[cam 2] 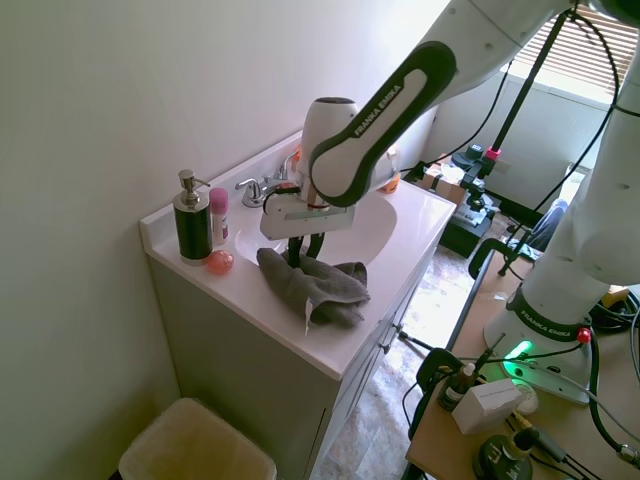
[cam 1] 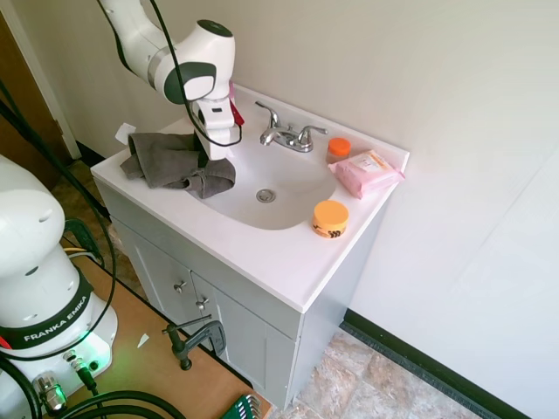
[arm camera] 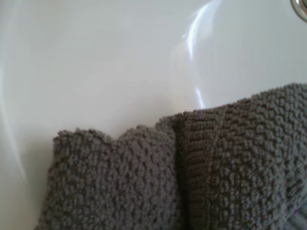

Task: Clean the sink

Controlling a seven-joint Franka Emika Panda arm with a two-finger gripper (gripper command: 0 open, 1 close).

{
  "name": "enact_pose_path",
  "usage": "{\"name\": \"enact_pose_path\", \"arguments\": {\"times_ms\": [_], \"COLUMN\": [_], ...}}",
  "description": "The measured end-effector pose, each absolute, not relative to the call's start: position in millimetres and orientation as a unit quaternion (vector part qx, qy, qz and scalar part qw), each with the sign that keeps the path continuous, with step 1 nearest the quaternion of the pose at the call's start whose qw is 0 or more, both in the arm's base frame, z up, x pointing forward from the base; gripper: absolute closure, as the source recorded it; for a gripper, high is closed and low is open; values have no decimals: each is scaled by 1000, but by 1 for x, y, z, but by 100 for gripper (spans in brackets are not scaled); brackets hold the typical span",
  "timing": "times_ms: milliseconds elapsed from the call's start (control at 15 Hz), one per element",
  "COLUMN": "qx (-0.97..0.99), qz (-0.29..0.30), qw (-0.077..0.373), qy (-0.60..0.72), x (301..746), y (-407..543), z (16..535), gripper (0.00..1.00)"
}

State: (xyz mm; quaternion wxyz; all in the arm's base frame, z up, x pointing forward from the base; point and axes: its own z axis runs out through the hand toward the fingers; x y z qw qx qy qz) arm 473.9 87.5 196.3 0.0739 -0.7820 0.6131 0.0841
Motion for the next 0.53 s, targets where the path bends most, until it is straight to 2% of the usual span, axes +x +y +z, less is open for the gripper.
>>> {"name": "enact_pose_path", "arguments": {"times_ms": [267, 533], "qx": [-769, -790], "qz": [124, 125], "qw": [70, 36], "qy": [624, 600], "x": [483, 474], "y": [71, 53], "z": [165, 148], "gripper": [100, 100]}}
